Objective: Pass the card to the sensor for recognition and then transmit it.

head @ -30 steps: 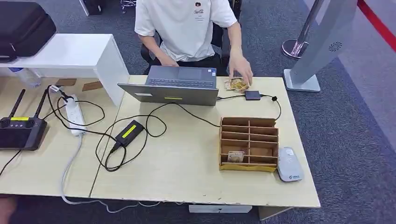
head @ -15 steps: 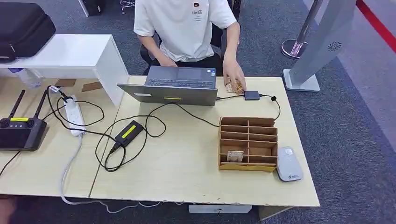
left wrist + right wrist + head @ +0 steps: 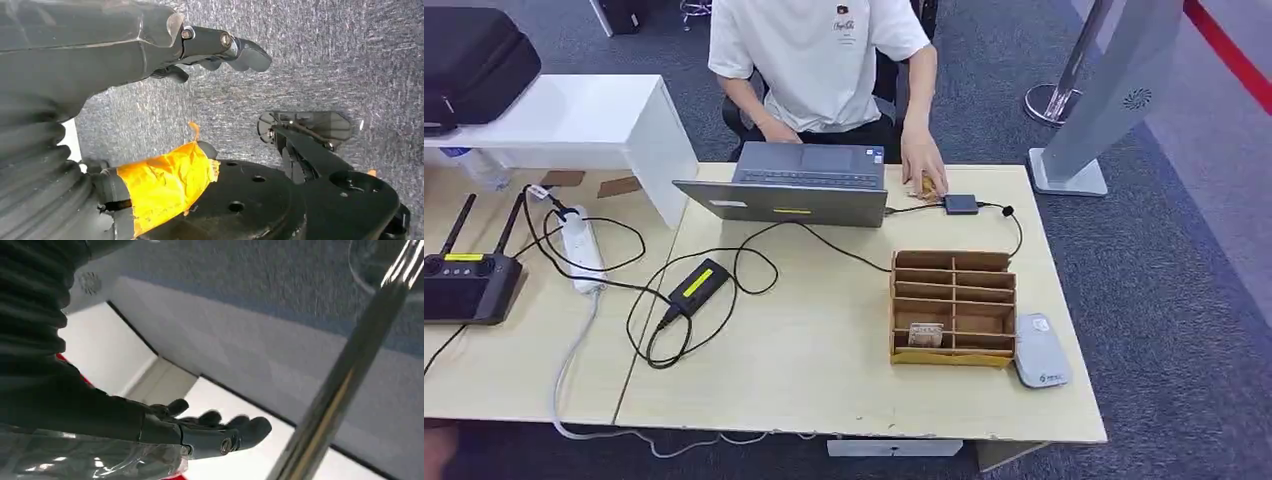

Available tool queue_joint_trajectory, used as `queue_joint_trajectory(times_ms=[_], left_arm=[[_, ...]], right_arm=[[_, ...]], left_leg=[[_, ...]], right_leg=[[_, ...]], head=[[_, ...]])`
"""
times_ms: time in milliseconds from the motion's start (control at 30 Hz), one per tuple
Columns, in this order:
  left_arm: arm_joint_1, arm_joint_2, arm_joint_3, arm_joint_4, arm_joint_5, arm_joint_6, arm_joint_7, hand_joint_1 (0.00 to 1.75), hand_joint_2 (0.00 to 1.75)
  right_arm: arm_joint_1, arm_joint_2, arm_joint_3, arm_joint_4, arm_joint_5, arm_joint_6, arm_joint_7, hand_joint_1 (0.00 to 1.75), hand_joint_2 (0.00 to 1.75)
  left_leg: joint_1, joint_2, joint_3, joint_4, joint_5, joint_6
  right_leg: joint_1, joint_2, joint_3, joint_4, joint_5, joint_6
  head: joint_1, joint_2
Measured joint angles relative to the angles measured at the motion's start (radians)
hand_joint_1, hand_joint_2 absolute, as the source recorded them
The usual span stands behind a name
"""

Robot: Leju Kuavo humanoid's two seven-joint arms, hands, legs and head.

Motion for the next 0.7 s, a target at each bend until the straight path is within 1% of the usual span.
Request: queue_joint_trajectory(times_ms=[33, 167, 367, 400, 433, 500, 633, 667, 700], left_arm=[[0.001, -0.001, 0.002, 0.0, 0.0, 0.001, -0.001, 0.0, 1.75], [0.007, -0.004, 0.015, 0.0, 0.0, 0.005, -0.002, 0.0, 1.75], [0.01, -0.01, 0.024, 0.0, 0.0, 0.021, 0.003, 0.0, 1.75], [0.01, -0.011, 0.025, 0.0, 0.0, 0.021, 0.005, 0.0, 1.75], [0.011, -0.013, 0.026, 0.0, 0.0, 0.022, 0.008, 0.0, 1.75], [0.012, -0.015, 0.031, 0.0, 0.001, 0.029, 0.014, 0.0, 1.75], [0.012, -0.019, 0.042, 0.0, 0.001, 0.039, 0.016, 0.0, 1.75], [0.012, -0.021, 0.043, 0.0, 0.001, 0.038, 0.016, 0.0, 1.75], [0.012, -0.022, 0.044, 0.0, 0.001, 0.038, 0.016, 0.0, 1.75]], right_arm=[[0.0, 0.019, -0.001, 0.005, 0.004, 0.002, 0.0, 0.0, 1.75], [0.0, 0.085, -0.008, 0.016, 0.019, 0.009, 0.0, 0.0, 1.75], [-0.004, 0.209, -0.006, 0.036, 0.086, 0.018, -0.007, 0.0, 1.75], [-0.005, 0.236, -0.004, 0.041, 0.093, 0.018, -0.008, 0.0, 1.75], [-0.006, 0.253, -0.002, 0.042, 0.1, 0.024, -0.004, 0.0, 1.75], [-0.009, 0.299, 0.003, 0.045, 0.111, 0.031, 0.0, 0.0, 1.75], [-0.014, 0.365, 0.006, 0.056, 0.124, 0.047, -0.006, 0.0, 1.75], [-0.016, 0.38, 0.008, 0.058, 0.124, 0.051, -0.006, 0.0, 1.75], [-0.017, 0.389, 0.01, 0.059, 0.123, 0.051, -0.008, 0.0, 1.75]], left_leg=[[0.0, 0.0, 0.0, 0.0, 0.0, 0.0], [0.0, 0.0, 0.0, 0.0, 0.0, 0.0], [0.001, 0.0, 0.001, -0.001, 0.0, -0.001], [0.0, 0.001, 0.001, -0.001, 0.0, -0.001], [0.001, 0.001, 0.001, -0.001, 0.0, -0.001], [0.001, 0.001, 0.001, -0.001, 0.0, -0.001], [0.001, 0.001, 0.002, -0.001, 0.0, -0.001], [0.001, 0.001, 0.002, -0.001, 0.0, -0.001], [0.001, 0.001, 0.002, -0.001, 0.0, -0.001]], right_leg=[[0.0, 0.0, 0.0, 0.0, 0.0, 0.0], [0.0, 0.0, 0.0, 0.0, 0.0, 0.0], [0.001, 0.0, 0.001, 0.0, 0.0, -0.001], [0.0, 0.0, 0.001, 0.001, 0.0, -0.001], [0.001, 0.0, 0.001, 0.001, 0.0, -0.001], [0.001, 0.001, 0.001, 0.001, -0.001, -0.001], [0.001, 0.0, 0.002, 0.001, -0.001, -0.002], [0.001, 0.001, 0.002, 0.001, -0.001, -0.002], [0.001, 0.001, 0.002, 0.001, -0.001, -0.002]], head=[[0.002, 0.0], [0.001, 0.0], [0.001, 0.0], [0.003, 0.0], [0.0, 0.0], [0.002, 0.0], [0.001, 0.0], [0.003, 0.0], [0.001, 0.0]])
